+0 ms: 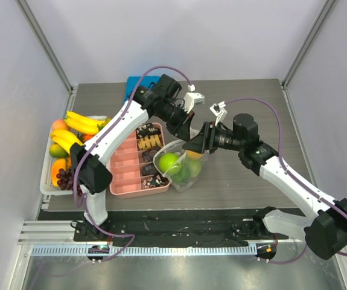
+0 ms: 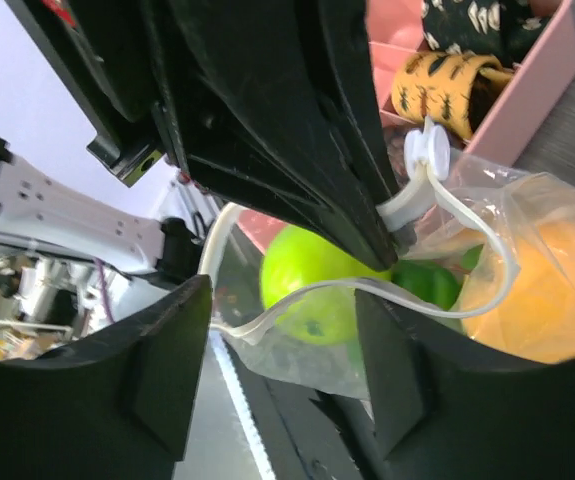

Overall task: Place the food in the zip-top bag and seal the zipper
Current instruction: Zip the zipper food storage bag at the center of the board, then place the zipper food storage bag at the center of the board.

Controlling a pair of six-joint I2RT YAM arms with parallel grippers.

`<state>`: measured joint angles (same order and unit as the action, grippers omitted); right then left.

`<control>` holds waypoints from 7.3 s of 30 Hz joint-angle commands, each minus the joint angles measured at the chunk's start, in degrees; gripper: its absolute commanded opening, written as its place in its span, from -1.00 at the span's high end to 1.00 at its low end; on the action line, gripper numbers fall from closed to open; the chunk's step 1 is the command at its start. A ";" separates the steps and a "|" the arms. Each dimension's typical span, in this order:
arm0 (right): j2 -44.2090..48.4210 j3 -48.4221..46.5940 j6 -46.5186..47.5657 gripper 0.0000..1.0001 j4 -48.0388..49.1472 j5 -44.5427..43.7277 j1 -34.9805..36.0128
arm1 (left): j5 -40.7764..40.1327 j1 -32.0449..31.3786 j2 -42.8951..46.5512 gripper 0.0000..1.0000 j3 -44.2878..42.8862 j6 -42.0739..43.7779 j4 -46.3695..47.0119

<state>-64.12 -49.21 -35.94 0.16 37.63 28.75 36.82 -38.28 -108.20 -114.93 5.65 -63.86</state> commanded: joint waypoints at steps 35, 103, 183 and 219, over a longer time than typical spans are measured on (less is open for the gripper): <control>9.89 -3.88 78.64 -0.35 -32.85 25.22 -25.77 | 19.77 -6.19 -9.57 0.98 -14.88 46.72 -14.71; 15.78 0.61 67.76 0.98 -23.98 21.88 -17.15 | 0.18 -14.10 13.19 0.36 21.33 15.79 39.34; -1.61 -11.77 61.86 0.98 -6.50 7.64 -29.72 | -8.78 10.33 13.03 1.00 16.27 18.79 27.64; 16.92 -8.79 88.01 -0.99 -60.92 11.24 -29.90 | -6.05 -5.40 26.37 -1.00 33.46 17.92 12.62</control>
<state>-47.70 -54.28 66.15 -66.70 47.35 -1.23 29.17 -43.92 -88.16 -78.24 26.50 -47.70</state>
